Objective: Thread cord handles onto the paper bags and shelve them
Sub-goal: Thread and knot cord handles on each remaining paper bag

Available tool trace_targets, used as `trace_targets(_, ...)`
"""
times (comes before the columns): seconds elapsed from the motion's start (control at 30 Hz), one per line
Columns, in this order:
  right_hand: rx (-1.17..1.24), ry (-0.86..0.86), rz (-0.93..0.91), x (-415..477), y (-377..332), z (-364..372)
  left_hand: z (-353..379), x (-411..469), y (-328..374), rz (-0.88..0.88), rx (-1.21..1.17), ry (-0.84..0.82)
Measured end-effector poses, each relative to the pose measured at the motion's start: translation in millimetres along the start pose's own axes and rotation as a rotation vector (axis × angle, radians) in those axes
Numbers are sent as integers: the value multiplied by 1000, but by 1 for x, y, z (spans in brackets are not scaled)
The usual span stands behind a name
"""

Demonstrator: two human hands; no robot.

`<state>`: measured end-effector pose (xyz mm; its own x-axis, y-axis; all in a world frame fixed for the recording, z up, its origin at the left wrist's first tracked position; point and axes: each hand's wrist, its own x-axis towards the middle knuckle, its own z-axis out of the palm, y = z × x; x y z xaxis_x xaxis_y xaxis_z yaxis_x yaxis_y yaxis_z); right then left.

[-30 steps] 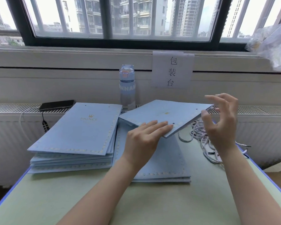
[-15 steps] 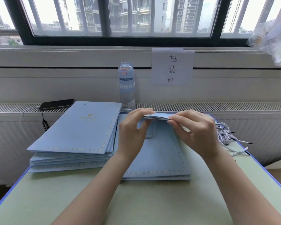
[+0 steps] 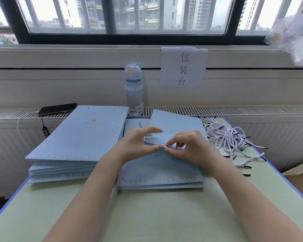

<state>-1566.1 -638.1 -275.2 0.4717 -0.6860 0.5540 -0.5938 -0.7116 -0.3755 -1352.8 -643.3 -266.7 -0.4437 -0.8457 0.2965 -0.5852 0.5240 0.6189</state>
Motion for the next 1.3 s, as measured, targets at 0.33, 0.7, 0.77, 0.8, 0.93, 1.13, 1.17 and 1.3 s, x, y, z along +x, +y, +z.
trace_targets(0.33, 32, -78, 125, -3, 6, -15, -13, -2, 0, -49, 211, 27)
trace_targets(0.7, 16, -63, 200, -3, 14, -17, -20, -7, -5, -218, -51, -104)
trace_targets(0.77, 53, -67, 239, -3, 16, -16, -18, -7, -1, -198, -145, -98)
trace_targets(0.8, 62, -79, 259, -4, 18, -14, -16, -6, 0, -195, -165, -94)
trace_targets(0.93, 67, -118, 296, -6, 24, -7, -11, -5, 1, -213, -163, -81)
trace_targets(1.13, 183, 67, 444, -9, 30, -38, -10, -4, 0, -205, -50, -130)
trace_targets(1.17, 105, 71, 472, -12, 38, -43, -10, -4, 0, -203, -49, -134)
trace_targets(1.3, -222, -212, 663, -27, 67, -47, -10, -4, 4, -203, -44, -169)
